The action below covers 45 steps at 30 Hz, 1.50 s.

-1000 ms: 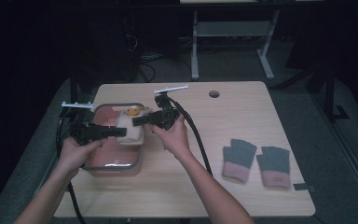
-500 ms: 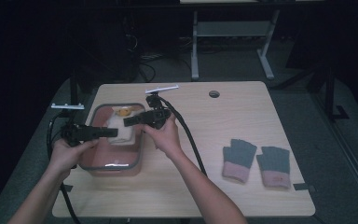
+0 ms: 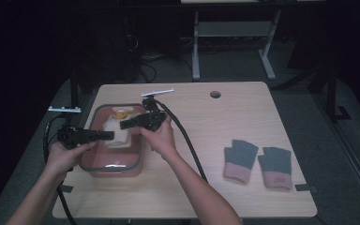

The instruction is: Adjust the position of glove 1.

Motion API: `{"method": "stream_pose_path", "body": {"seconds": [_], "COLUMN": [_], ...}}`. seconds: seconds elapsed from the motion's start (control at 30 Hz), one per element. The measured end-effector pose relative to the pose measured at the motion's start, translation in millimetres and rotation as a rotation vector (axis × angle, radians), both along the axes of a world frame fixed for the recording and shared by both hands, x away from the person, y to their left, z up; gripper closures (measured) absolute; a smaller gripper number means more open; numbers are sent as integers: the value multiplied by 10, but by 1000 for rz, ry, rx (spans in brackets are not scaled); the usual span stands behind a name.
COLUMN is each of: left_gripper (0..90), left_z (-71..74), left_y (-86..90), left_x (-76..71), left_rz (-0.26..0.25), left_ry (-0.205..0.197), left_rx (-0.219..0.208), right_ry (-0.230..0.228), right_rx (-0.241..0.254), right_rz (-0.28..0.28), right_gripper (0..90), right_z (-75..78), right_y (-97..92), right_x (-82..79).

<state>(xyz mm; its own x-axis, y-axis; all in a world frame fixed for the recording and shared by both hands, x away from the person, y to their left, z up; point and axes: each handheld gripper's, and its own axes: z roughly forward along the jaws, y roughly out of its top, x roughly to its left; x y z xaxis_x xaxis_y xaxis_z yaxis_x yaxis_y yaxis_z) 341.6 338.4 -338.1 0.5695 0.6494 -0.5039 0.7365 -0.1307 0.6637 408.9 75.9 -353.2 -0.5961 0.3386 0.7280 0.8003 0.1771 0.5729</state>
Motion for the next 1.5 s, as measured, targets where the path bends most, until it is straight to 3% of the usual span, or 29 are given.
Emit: {"method": "stream_pose_path", "body": {"seconds": [0.23, 0.5, 0.67, 0.93, 1.23, 1.5], "left_gripper": [724, 724, 724, 726, 730, 731], "left_z": [-73, -206, -297, -427, -521, -538], "left_y": [60, 109, 90, 84, 84, 84], "left_x": [-9, 11, 17, 36, 46, 46], "left_rz": [15, 29, 37, 52, 72, 93], "left_ry": [18, 56, 77, 120, 145, 158], "left_rx": [15, 27, 71, 97, 123, 153], "right_ry": [11, 56, 80, 112, 119, 97], "right_rx": [-11, -15, -39, -69, -111, -129], "right_rz": [11, 20, 26, 30, 32, 14], "right_gripper": [807, 806, 806, 799, 791, 788], "right_z": [-92, -250, -380, -541, -607, -558], "right_y": [84, 169, 204, 229, 261, 232], "right_x": [22, 62, 83, 110, 114, 97]}}
